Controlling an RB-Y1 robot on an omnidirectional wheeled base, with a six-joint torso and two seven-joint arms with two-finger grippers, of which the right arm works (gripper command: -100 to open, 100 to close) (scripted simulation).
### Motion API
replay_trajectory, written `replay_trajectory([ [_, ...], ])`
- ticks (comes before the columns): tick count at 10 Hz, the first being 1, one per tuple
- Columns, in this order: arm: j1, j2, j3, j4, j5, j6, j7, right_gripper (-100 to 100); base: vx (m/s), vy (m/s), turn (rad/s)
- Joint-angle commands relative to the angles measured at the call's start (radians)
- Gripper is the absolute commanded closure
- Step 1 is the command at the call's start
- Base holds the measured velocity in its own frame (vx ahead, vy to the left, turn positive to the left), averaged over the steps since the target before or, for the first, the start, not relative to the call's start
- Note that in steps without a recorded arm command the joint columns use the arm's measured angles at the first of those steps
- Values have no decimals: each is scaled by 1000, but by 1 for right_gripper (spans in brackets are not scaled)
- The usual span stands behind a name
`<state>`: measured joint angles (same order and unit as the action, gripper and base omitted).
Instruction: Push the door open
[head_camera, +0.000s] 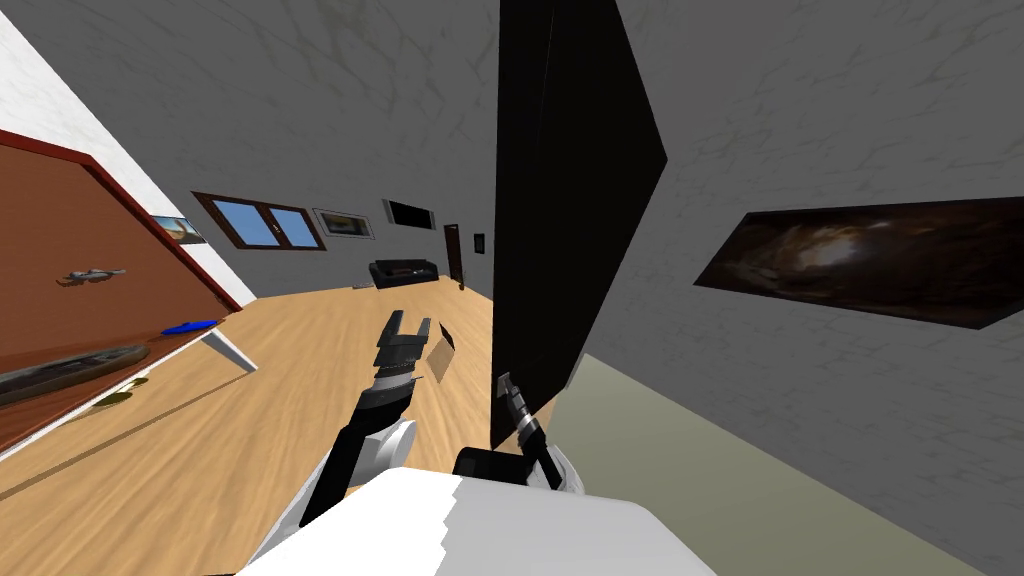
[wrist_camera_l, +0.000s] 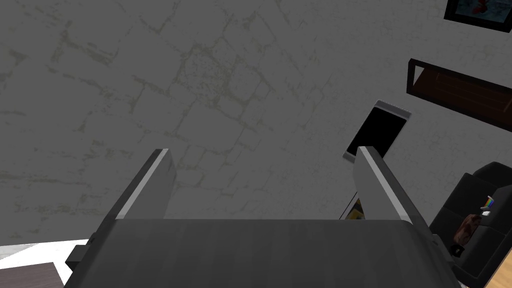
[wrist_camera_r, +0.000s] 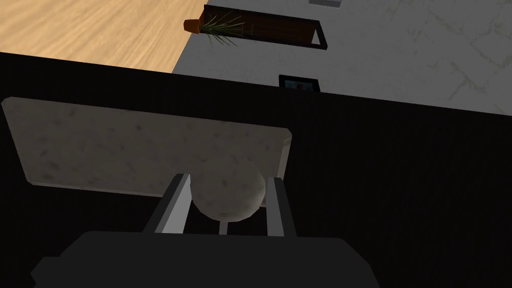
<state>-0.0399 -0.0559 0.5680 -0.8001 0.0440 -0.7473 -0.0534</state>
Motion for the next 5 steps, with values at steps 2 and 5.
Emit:
replay_trajectory([
  [2, -15, -9, -41, 23, -15, -8, 6, 100, 119, 120, -31],
  [5, -2, -18, -50, -13, -22, 6, 3, -100, 53, 82, -77],
])
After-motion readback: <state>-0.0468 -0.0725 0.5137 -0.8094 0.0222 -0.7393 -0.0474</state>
